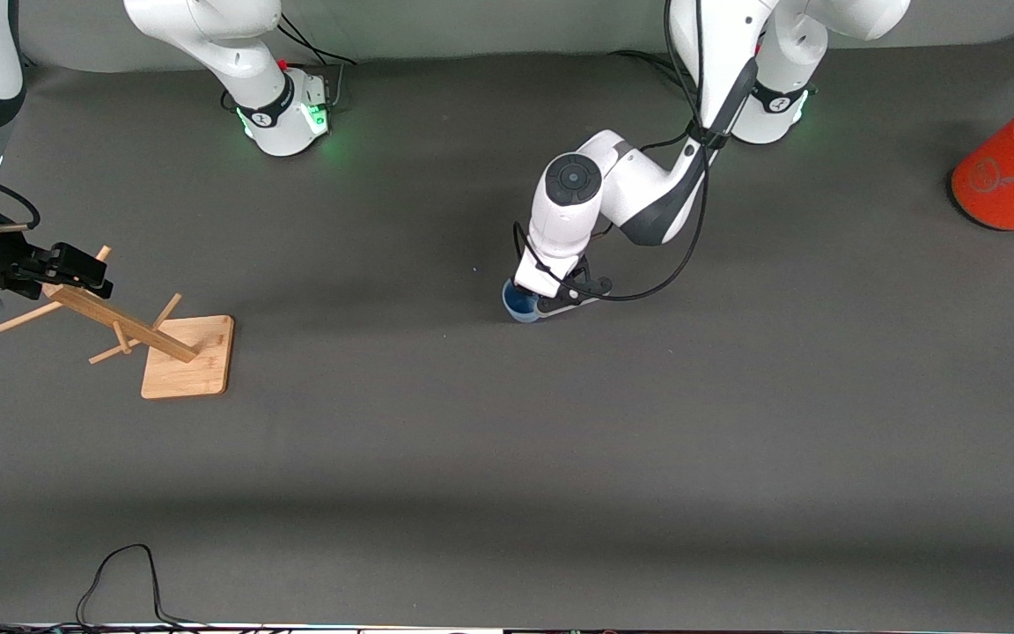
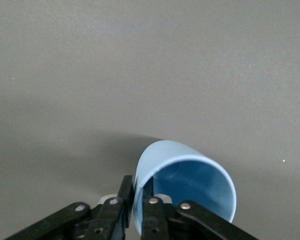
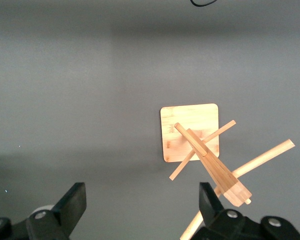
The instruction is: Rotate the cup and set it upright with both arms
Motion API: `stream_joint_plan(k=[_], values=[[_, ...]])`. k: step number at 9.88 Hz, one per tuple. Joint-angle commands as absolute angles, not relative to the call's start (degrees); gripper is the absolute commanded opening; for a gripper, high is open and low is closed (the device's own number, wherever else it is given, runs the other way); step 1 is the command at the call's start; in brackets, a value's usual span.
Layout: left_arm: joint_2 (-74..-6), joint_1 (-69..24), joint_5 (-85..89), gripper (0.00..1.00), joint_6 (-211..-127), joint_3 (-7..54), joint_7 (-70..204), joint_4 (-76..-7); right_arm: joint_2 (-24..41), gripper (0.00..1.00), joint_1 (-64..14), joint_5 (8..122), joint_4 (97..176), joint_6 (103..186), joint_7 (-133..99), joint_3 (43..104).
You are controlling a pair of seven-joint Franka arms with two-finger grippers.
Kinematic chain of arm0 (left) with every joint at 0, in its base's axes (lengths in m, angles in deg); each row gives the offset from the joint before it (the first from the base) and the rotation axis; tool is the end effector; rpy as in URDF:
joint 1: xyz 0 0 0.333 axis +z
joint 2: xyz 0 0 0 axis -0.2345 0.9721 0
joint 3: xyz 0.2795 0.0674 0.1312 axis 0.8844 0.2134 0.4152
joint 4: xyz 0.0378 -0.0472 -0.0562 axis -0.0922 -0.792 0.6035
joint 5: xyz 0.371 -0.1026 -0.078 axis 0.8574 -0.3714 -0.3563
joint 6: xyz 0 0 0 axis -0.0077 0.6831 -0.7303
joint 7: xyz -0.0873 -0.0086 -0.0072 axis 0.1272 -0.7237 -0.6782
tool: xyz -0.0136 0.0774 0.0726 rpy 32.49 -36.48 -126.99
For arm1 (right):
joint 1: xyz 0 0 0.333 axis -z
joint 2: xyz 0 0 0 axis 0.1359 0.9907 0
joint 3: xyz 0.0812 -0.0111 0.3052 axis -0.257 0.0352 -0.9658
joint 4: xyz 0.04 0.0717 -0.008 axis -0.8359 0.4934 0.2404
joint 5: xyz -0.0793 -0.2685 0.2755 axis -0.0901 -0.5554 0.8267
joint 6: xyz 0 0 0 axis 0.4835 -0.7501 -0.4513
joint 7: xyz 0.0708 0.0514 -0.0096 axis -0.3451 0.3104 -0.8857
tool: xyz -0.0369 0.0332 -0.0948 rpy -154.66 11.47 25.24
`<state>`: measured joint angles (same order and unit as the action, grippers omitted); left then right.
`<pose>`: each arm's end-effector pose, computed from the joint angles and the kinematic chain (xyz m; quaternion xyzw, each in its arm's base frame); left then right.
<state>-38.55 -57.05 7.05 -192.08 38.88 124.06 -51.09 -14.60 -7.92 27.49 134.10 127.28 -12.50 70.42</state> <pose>0.4439 -0.4598 0.2593 0.9820 0.1816 -0.0060 0.0514 0.5655 -0.0240 0.5769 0.9999 -0.0140 0.0085 0.0051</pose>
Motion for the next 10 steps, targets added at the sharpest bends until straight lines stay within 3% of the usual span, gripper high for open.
stream_joint_plan(k=[1,3,4,7,10], values=[[-38.4,-57.77,6.87,0.63,-193.13,39.36,124.96,-51.5,-15.21,1.0,-7.9,27.58,134.48,127.65,-13.76,70.42],[-39.88,-57.42,7.13,0.95,-191.65,39.45,124.79,-51.15,-15.3,1.0,-7.9,27.5,134.13,126.95,-13.76,70.42],[-41.28,-57.25,7.4,1.0,-190.77,39.62,124.09,-51.06,-15.21,1.0,-7.9,26.97,133.7,125.64,-13.76,70.33],[-47.69,-53.58,9.86,1.0,-176.21,40.94,107.45,-48.43,-15.39,1.0,-7.9,26.97,133.52,123.17,-13.76,70.24],[-57.79,-41.56,9.86,1.0,-166.09,41.03,91.44,-47.46,-15.39,1.0,-7.98,26.97,133.34,123.25,-13.76,70.24]])
